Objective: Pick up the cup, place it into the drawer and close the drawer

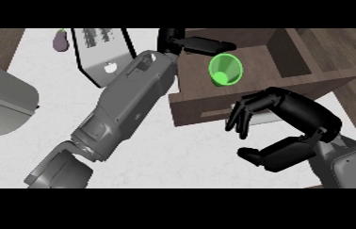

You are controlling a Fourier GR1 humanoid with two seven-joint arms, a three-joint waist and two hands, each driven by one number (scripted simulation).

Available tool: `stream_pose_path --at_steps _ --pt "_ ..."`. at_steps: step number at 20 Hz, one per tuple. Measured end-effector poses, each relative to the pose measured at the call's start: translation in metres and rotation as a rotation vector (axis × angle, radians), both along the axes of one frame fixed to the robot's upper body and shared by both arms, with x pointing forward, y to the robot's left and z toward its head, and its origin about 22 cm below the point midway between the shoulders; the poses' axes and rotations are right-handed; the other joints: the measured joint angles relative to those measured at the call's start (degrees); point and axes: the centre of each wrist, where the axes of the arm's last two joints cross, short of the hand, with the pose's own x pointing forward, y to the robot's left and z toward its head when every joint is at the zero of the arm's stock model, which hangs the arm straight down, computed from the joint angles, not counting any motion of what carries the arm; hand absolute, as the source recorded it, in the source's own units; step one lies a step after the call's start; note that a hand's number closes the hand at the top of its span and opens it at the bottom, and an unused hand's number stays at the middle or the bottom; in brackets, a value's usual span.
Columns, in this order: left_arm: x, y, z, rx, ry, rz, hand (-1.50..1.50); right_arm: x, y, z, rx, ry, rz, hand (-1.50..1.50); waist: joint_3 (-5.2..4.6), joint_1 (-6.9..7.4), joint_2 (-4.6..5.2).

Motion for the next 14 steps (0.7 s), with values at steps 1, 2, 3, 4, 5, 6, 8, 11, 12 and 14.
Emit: stream_pose_path --at_steps 1,2,3,4,5,6,8,11,12,14 --pt "0.000 0.000 0.000 -0.007 0.001 0.007 -1.50 -0.002 -0.002 -0.002 -0.047 0.002 -0.012 -1.50 0.01 0.64 -0.15" --pt "0.001 0.001 -0.002 -0.014 0.007 0.014 -1.50 -0.003 -0.003 -0.002 -0.093 -0.011 -0.027 -1.50 0.02 1.15 -0.21" --pt "0.001 0.002 -0.001 -0.021 0.010 0.020 -1.50 -0.004 -0.005 -0.003 -0.140 -0.033 -0.046 -1.50 0.03 1.75 -0.29" --pt "0.001 0.003 -0.005 -0.030 0.014 0.027 -1.50 -0.006 -0.005 -0.004 -0.185 -0.053 -0.064 -1.50 0.05 2.32 -0.43" --pt "0.001 0.004 -0.005 -0.040 0.014 0.027 -1.50 -0.007 -0.005 -0.009 -0.223 -0.063 -0.087 -1.50 0.04 3.18 -0.56" --pt "0.001 0.006 -0.008 -0.050 0.017 0.030 -1.50 -0.007 -0.003 -0.015 -0.253 -0.070 -0.106 -1.50 0.05 3.86 -0.62" --pt "0.001 0.007 -0.009 -0.070 0.010 0.023 -1.50 -0.006 0.001 -0.029 -0.306 -0.074 -0.151 -1.50 0.05 5.29 -0.82" --pt "0.000 0.013 -0.017 -0.101 0.010 0.019 -1.50 -0.002 0.006 -0.059 -0.383 -0.066 -0.194 -1.50 0.05 6.93 -1.00" --pt "-0.001 0.013 -0.020 -0.110 0.013 0.013 -1.50 0.003 0.010 -0.068 -0.410 -0.058 -0.199 -1.50 0.05 7.50 -1.02" --pt "-0.002 0.016 -0.022 -0.123 0.012 0.015 -1.50 0.011 0.008 -0.089 -0.462 -0.041 -0.194 -1.50 0.07 8.47 -1.05"
